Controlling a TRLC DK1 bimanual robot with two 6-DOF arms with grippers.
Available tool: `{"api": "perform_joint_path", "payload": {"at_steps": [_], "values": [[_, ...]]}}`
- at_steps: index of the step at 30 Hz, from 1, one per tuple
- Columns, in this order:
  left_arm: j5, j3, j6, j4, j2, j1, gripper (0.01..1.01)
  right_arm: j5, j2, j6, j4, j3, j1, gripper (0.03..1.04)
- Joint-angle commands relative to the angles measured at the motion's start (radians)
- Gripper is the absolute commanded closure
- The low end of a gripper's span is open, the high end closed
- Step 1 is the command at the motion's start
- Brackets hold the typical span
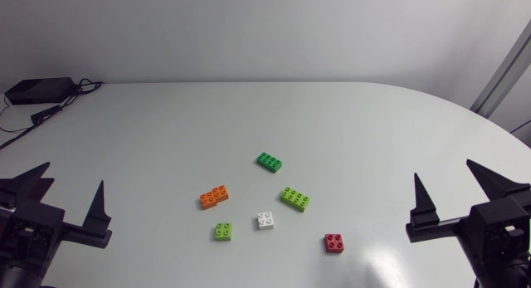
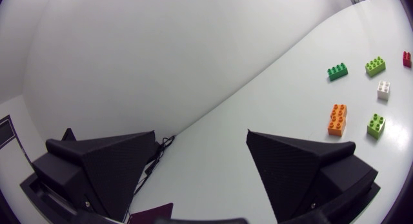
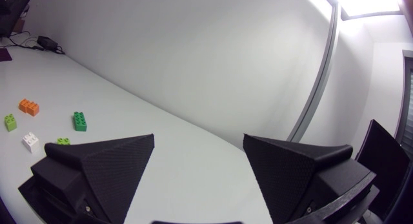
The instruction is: Separate the duplo bricks
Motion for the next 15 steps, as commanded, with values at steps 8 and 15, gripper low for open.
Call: {"api": "perform_joint_path", "payload": {"at_steps": [8, 15], "values": [[0.003, -0.018, 0.003, -0.024, -0.019, 0.014, 0.043, -0.012, -0.007, 0.003, -0.006, -0.047, 0.014, 0.07], [0.001, -0.004, 0.118, -0.106, -0.019, 0.014, 0.043, -0.012, -0.007, 0.005, -0.006, -0.047, 0.014, 0.07]]}}
